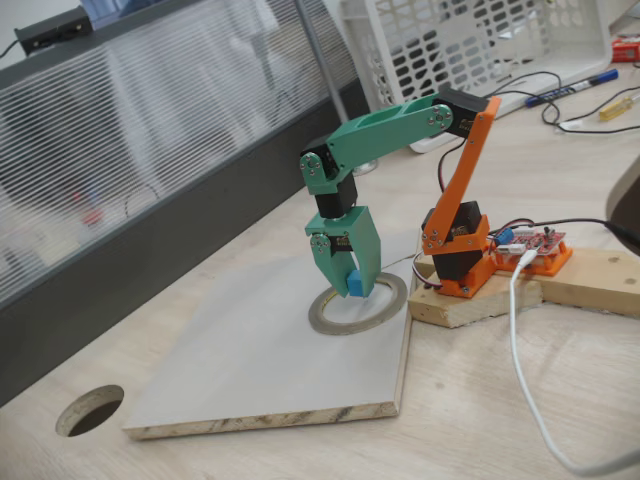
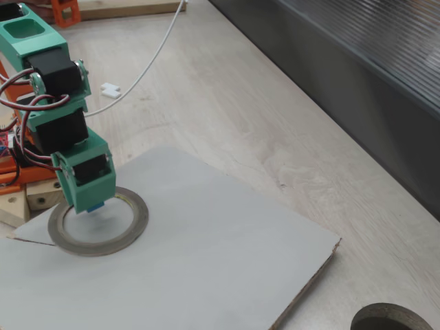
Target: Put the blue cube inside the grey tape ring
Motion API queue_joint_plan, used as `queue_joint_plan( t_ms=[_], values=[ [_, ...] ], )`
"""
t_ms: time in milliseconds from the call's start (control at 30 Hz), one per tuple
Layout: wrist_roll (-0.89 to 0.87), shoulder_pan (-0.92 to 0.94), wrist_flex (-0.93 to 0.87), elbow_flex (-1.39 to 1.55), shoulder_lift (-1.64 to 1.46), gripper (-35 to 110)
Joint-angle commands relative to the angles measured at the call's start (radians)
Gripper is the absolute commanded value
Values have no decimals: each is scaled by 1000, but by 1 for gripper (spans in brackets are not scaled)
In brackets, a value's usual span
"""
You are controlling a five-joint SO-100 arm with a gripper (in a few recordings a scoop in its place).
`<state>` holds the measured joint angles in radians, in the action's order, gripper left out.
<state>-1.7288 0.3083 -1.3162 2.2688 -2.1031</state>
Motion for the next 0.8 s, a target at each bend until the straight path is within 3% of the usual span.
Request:
queue_joint_plan(
  t_ms=[0, 167, 500, 767],
  values=[
    [-8, -6, -17, 5, -18, 5],
    [-6, -6, -8, -5, -18, 8],
    [-17, 2, -21, 5, -18, 42],
    [-15, -5, -15, 5, -18, 45]
  ],
)
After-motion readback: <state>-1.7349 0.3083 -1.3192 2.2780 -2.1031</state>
